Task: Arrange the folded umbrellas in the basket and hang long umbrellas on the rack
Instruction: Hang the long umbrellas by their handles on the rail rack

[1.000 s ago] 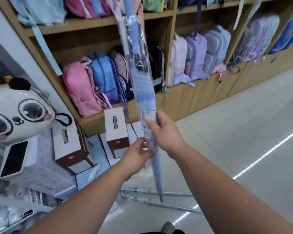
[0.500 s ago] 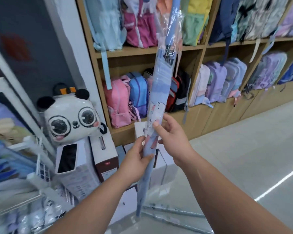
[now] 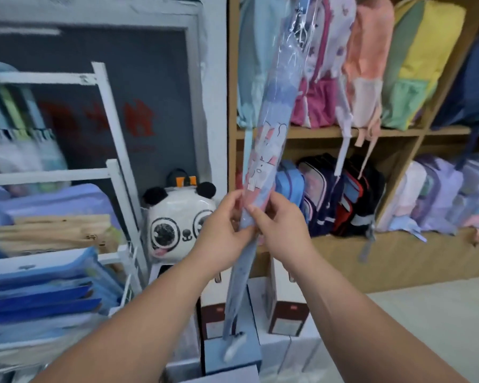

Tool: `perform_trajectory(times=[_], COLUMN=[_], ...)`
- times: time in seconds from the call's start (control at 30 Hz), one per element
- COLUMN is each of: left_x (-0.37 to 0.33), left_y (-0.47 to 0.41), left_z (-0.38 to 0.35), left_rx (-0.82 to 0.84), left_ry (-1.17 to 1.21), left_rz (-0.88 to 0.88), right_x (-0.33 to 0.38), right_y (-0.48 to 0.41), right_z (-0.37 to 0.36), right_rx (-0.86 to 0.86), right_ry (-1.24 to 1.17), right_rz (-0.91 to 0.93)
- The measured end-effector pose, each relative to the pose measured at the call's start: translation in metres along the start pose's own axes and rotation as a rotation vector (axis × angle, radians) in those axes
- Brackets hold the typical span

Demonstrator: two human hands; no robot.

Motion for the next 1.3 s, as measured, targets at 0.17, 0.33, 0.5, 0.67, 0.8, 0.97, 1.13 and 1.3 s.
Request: perform_trajectory(times=[0.17, 0.33, 0.5, 0.67, 0.8, 0.97, 1.13, 1.3], left_x=[0.026, 0.043, 0.049, 0.036, 0.014, 0.003, -0.006, -0.020], left_y=[-0.017, -0.022, -0.029, -0.035, -0.040, -0.046, -0.048, -0.060], left_z=[0.034, 0.065, 0.116, 0.166, 0.213, 0.255, 0.282, 0.307], left_rx=[-0.014, -0.017, -0.106, -0.112, -0.092, 0.100, 0.096, 0.007], left_ry=[-0.041, 0.004, -0.050, -0.113, -0.087, -0.012, 0.006, 0.020], left_rz=[0.131, 0.166, 0.106, -0.036, -0.127, -0.090, -0.135, -0.168], right_x=[0.015, 0.034, 0.053, 0.095, 0.142, 0.195, 0.225, 0.234], right_y=[-0.047, -0.066, -0.071, -0.070, -0.077, -0.096, -0.113, -0.131], right_z=[-0.023, -0.060, -0.097, -0.137, -0.159, -0.173, -0.183, -0.202], right_rx=[0.152, 0.215, 0.096, -0.032, -0.113, -0.100, -0.108, -0.044], right_ry=[-0.183, -0.246, -0.273, -0.033, -0.014, -0.087, -0.096, -0.029], right_rz=[0.069, 0.099, 0.051, 0.067, 0.117, 0.195, 0.229, 0.270])
Point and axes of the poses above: each hand's wrist, its own y-axis away from the middle knuckle, its own z-axis out of the back of the hand, x = y × z, the point moved 5 cm from there along -y, towards the middle knuckle, and after that the axes turned 4 degrees about z, right-handed, at the moved point
